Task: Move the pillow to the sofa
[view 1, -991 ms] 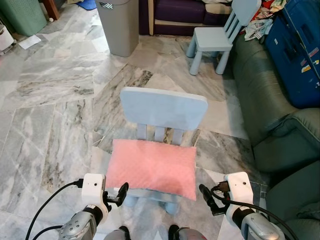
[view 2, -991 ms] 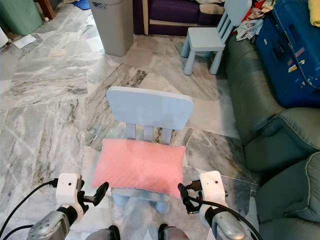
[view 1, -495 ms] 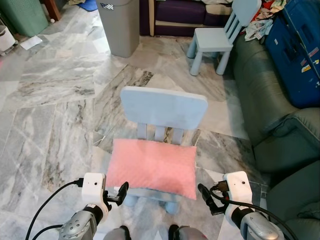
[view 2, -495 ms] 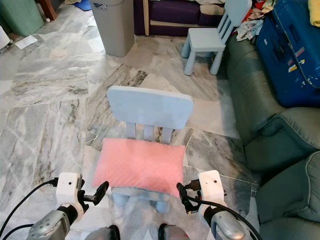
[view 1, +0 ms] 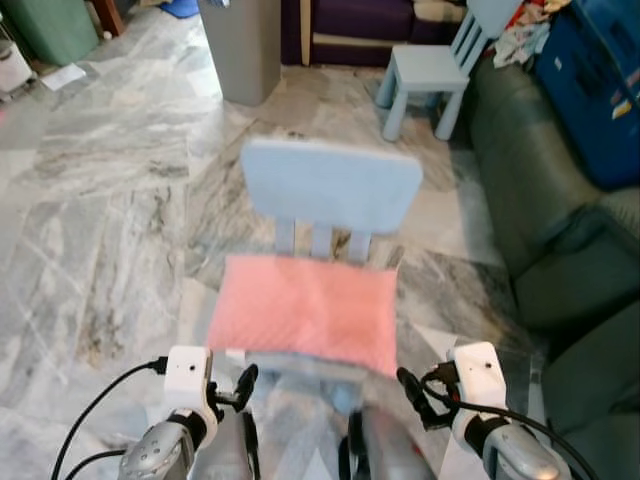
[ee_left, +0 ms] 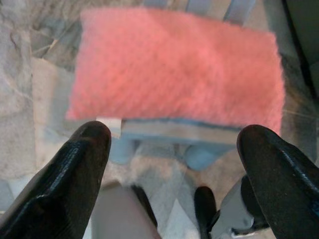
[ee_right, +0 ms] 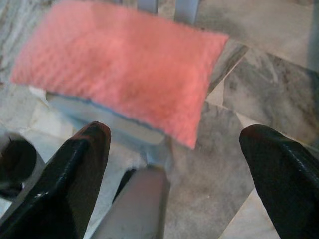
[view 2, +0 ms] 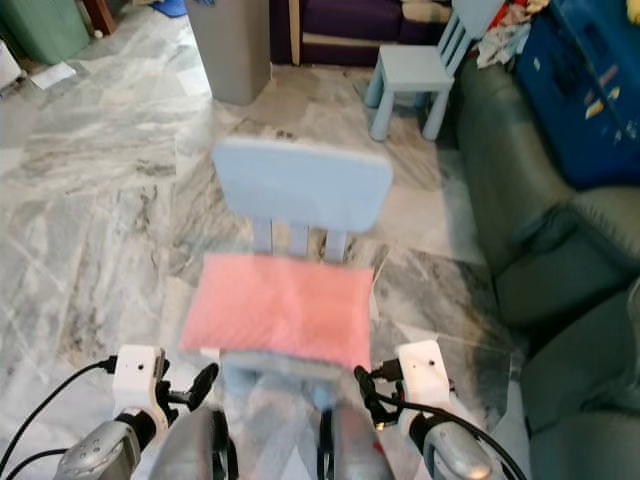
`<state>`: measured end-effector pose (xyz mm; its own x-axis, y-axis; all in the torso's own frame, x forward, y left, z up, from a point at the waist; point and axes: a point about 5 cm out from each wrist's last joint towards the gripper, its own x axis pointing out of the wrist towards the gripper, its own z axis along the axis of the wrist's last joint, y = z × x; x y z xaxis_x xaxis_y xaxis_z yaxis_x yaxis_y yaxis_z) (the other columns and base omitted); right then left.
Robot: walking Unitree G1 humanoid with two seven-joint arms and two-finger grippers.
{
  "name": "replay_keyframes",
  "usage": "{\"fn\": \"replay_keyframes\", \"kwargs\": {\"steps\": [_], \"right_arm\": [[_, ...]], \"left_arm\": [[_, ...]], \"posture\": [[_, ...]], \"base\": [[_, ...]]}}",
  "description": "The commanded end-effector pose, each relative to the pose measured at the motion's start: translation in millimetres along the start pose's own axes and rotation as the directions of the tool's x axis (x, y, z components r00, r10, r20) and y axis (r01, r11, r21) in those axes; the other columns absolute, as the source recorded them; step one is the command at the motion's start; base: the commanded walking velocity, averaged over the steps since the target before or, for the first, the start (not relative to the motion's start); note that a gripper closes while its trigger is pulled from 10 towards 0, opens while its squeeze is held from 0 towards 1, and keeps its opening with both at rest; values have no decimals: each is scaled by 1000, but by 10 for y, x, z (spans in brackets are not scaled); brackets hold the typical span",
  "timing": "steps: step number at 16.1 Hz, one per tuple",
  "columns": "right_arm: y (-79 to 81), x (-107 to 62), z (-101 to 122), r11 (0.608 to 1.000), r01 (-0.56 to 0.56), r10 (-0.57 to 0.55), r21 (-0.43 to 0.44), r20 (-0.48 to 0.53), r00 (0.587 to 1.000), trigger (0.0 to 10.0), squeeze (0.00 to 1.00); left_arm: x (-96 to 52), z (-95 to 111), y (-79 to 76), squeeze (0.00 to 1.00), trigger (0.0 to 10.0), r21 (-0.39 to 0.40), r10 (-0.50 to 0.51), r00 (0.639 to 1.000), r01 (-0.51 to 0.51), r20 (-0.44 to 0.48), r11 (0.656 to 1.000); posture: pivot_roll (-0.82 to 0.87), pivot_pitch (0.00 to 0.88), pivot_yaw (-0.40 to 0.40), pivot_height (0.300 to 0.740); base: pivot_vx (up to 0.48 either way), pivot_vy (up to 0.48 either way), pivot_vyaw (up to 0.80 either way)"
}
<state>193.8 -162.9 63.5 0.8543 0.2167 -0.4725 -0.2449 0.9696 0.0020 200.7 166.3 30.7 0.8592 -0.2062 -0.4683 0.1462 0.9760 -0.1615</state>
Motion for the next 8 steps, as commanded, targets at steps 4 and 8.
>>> {"fn": "replay_keyframes", "kwargs": {"steps": [4,8], "right_arm": [[19,3,-3,1000,-13,13,1,-8,1000,10000,0],[16,13,-2,1000,-11,11,2,-7,1000,10000,0]], "left_arm": [[-14,-28,16,0,10000,8,16,1000,-16,-16,1000],[-8,-13,33,0,10000,11,22,1000,-22,-12,1000]], "posture": [[-71,211,-15,520],[-69,210,-15,470]], "base": [[0,0,0],[0,0,0]]}}
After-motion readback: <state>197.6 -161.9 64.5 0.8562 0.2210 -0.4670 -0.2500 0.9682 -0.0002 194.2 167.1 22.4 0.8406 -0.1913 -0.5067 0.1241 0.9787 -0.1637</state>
